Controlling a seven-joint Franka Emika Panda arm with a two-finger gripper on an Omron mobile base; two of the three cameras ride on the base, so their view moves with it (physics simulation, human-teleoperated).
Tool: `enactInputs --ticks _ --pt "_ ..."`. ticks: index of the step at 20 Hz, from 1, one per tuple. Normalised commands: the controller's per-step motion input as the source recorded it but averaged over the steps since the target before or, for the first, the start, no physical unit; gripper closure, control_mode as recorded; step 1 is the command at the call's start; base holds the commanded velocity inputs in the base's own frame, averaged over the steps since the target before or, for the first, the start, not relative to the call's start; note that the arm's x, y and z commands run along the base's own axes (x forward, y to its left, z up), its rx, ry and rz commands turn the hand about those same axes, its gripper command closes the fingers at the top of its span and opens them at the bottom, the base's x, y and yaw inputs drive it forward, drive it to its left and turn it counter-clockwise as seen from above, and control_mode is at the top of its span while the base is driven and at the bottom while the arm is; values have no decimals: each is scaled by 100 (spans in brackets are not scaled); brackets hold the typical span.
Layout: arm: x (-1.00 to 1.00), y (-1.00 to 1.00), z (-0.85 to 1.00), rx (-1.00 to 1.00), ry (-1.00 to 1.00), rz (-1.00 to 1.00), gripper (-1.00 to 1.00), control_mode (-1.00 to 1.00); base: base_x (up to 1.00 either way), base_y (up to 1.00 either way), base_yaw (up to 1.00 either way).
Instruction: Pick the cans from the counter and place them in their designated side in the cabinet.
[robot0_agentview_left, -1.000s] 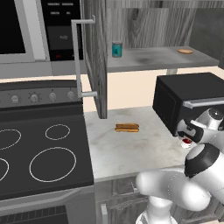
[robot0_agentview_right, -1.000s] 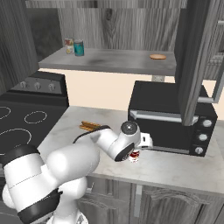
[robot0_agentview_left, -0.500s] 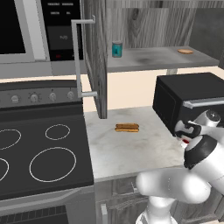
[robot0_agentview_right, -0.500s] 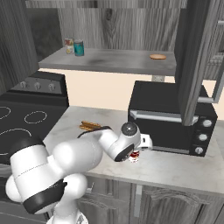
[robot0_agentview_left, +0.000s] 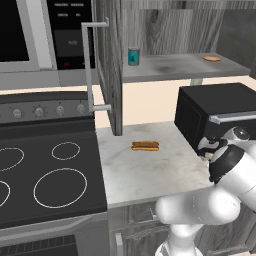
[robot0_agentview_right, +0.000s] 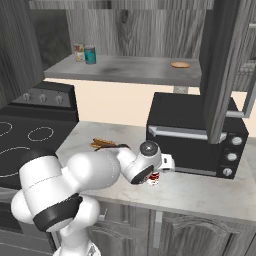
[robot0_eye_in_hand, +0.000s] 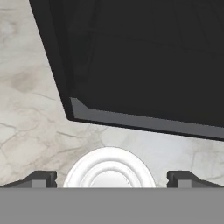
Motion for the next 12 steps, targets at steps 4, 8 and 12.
enactInputs --ticks 4,8,12 --pt "5 -5 -9 0 0 0 100 -100 0 0 0" --pt "1 -5 -7 0 0 0 100 -100 0 0 0" --pt "0 -11 -6 0 0 0 100 -100 0 0 0"
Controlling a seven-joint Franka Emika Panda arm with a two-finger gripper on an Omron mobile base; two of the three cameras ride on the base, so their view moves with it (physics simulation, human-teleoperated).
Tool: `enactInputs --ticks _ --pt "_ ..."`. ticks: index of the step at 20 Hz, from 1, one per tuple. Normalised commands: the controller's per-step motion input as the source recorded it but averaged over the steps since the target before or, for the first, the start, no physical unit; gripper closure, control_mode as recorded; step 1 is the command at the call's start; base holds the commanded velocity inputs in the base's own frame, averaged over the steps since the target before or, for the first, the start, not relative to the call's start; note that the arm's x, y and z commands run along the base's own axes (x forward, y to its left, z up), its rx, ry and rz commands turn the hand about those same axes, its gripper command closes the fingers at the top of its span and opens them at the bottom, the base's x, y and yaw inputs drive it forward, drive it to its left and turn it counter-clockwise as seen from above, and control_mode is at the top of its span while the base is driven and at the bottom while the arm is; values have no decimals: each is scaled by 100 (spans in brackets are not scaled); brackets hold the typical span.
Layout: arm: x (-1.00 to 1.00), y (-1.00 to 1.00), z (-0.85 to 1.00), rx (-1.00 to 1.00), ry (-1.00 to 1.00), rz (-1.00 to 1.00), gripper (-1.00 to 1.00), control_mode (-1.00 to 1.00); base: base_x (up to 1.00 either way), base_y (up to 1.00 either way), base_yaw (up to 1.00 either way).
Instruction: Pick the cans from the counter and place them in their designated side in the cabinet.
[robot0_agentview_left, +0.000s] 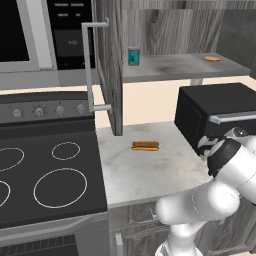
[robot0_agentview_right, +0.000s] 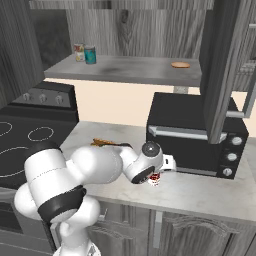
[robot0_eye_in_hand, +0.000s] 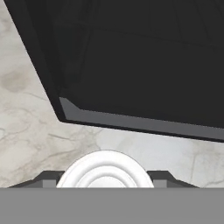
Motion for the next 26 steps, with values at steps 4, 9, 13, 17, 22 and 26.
enactInputs --ticks 4,9,13,17,22,26 --pt "0 -11 -3 0 0 0 100 -100 0 0 0" --pt "0 -10 2 0 -3 0 100 -100 0 0 0" --pt "-8 -5 11 1 -6 2 100 -100 0 0 0" --pt "-19 0 12 1 -8 3 100 -100 0 0 0" --pt "-24 0 12 0 -5 3 100 -100 0 0 0" --pt "-22 0 14 0 0 3 100 -100 0 0 0"
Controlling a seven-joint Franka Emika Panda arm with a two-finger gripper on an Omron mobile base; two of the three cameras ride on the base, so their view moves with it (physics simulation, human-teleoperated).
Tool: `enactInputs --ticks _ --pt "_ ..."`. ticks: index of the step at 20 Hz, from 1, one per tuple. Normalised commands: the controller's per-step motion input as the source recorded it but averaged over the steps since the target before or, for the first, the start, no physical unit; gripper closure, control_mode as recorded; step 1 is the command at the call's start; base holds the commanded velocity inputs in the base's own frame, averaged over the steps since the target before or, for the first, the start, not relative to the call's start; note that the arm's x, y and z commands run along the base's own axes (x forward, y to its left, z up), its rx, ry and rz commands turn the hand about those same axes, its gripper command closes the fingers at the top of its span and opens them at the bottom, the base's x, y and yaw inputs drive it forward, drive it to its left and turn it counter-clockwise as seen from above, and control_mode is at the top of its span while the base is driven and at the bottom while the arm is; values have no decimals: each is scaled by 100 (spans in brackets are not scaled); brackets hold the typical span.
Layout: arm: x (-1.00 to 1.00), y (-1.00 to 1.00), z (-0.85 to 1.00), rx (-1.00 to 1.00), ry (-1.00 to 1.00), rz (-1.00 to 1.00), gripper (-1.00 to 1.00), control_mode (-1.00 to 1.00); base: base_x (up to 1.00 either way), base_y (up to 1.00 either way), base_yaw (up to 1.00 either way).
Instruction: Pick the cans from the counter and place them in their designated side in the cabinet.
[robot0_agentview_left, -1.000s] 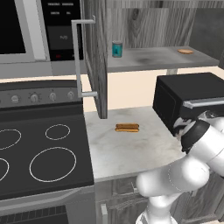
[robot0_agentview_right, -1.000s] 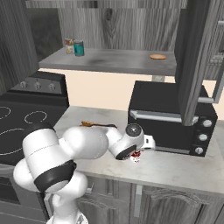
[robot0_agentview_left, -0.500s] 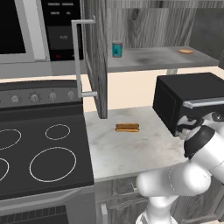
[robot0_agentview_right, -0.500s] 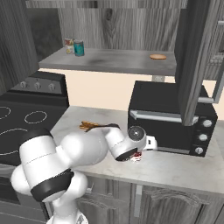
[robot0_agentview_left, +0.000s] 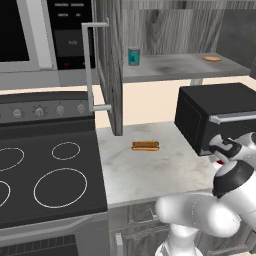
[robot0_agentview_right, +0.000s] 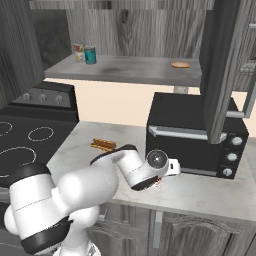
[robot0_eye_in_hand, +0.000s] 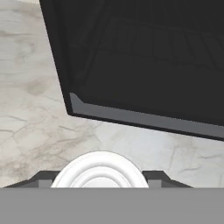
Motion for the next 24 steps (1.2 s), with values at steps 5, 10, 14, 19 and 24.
enactInputs --ticks 5,10,14,19,24 --pt "-15 0 23 0 0 4 100 -100 0 0 0" --pt "-18 0 21 0 0 4 100 -100 0 0 0" --pt "-21 0 18 0 0 4 100 -100 0 0 0" --pt "-19 0 16 0 0 4 100 -100 0 0 0" --pt "-17 0 18 0 0 4 100 -100 0 0 0"
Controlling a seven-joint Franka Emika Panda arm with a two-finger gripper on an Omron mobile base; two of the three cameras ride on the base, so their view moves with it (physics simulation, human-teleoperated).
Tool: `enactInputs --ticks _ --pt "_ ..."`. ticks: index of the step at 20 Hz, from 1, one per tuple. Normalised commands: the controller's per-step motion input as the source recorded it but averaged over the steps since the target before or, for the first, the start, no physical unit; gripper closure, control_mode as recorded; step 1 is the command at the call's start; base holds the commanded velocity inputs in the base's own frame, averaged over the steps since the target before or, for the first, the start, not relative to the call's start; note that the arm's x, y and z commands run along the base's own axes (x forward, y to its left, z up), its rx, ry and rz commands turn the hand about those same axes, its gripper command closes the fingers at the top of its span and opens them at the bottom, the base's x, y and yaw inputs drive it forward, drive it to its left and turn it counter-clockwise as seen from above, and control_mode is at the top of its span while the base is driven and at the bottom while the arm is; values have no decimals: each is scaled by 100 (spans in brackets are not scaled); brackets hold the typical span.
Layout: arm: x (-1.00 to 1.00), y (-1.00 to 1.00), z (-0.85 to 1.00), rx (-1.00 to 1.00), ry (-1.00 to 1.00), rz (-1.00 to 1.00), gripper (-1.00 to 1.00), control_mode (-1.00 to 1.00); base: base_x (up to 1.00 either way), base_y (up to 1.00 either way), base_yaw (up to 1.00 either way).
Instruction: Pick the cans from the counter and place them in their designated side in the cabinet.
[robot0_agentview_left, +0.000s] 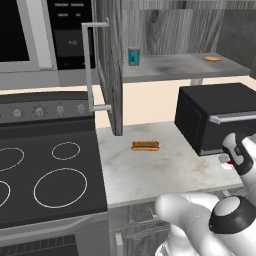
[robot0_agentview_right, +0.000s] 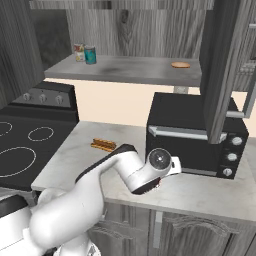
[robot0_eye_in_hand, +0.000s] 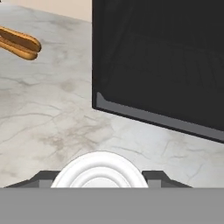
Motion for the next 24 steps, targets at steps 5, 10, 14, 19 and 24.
enactInputs --ticks 5,10,14,19,24 --pt "-17 3 19 0 0 4 100 -100 0 0 0" --pt "-12 14 18 0 0 4 100 -100 0 0 0" --pt "-8 21 18 0 0 3 100 -100 0 0 0" --pt "-12 23 18 0 0 2 100 -100 0 0 0" --pt "-20 16 18 0 -4 1 100 -100 0 0 0"
